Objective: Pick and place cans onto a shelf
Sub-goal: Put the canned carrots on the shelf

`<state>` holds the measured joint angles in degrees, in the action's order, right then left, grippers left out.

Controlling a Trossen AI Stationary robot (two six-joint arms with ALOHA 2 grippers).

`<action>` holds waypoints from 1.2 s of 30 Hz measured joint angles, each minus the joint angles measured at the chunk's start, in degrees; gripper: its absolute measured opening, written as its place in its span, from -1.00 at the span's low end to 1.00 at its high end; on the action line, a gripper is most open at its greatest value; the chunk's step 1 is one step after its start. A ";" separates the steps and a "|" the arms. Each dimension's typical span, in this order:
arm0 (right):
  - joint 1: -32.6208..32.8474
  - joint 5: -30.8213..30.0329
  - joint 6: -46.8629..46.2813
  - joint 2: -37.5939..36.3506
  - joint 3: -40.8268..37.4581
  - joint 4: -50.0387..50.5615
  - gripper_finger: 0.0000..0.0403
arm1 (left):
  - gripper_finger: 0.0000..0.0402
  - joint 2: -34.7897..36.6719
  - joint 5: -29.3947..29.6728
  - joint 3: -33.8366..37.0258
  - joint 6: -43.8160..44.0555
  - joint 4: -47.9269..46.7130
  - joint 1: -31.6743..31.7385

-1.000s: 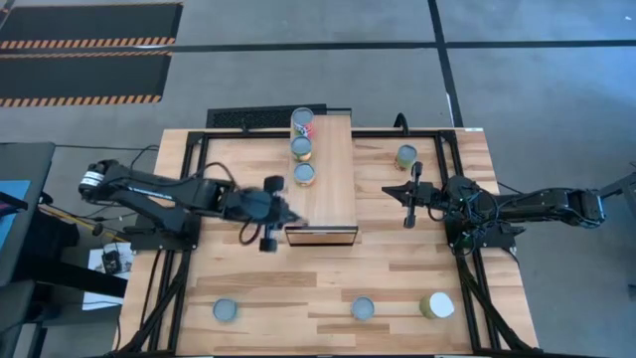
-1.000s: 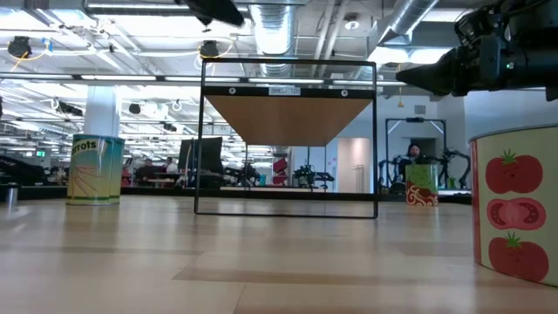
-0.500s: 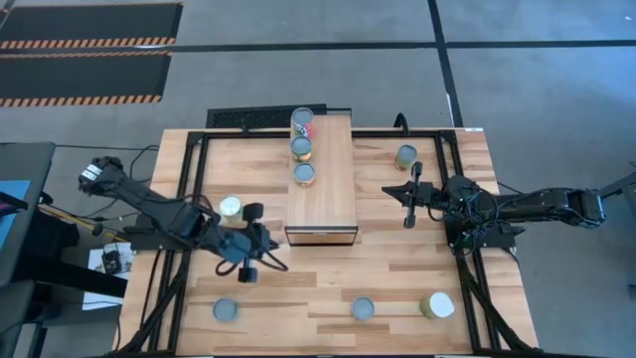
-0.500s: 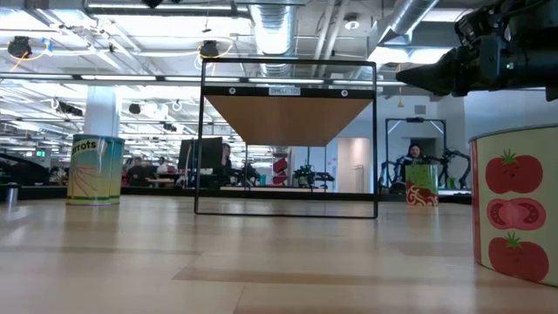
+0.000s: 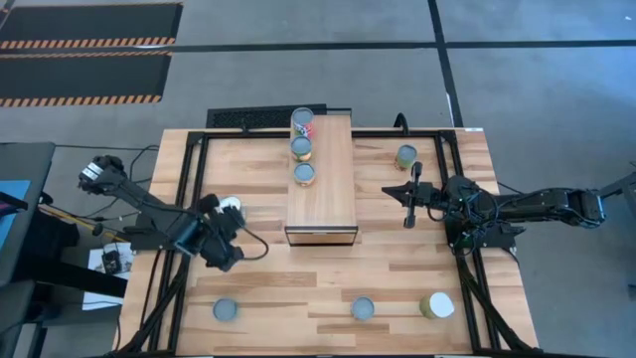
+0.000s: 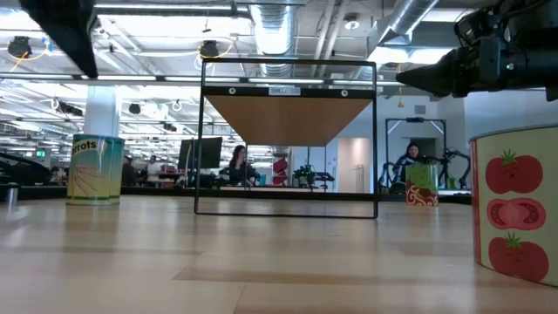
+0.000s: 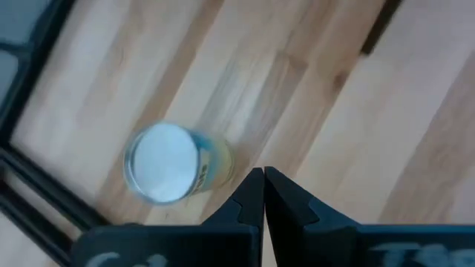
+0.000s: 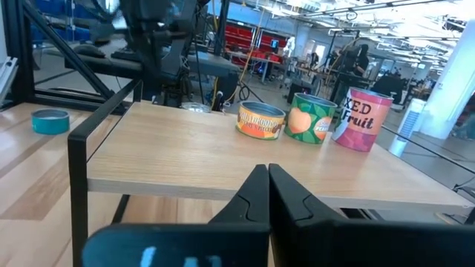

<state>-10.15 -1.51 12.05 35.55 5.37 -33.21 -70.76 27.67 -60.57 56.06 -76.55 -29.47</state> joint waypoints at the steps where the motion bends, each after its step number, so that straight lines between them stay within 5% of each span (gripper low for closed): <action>1: 0.00 0.00 -0.02 0.00 0.00 0.04 -0.96 | -1.00 0.89 -0.96 1.55 -1.62 1.52 0.90; 9: 0.04 0.02 -1.14 0.00 0.00 0.20 -0.96 | -0.95 6.91 -3.46 11.93 -18.47 11.72 9.76; 16: 0.06 0.02 -1.77 0.00 0.00 0.20 -0.96 | -0.64 7.30 -3.79 12.10 -26.97 10.17 16.33; 23: 0.09 0.02 -1.75 0.00 0.00 0.22 -0.96 | -0.37 6.88 -4.71 12.15 -31.64 9.00 21.52; 29: 0.84 0.01 -1.32 0.00 0.00 0.21 -0.96 | -0.37 6.91 -9.18 13.66 -33.33 13.66 23.67; 36: 1.07 -0.03 -1.07 0.00 0.00 0.05 -0.96 | -0.40 7.07 -7.15 18.37 -30.77 15.51 23.60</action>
<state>-9.08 -1.54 10.98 35.55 5.37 -33.16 -63.69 20.52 -42.20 25.29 -61.05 -5.87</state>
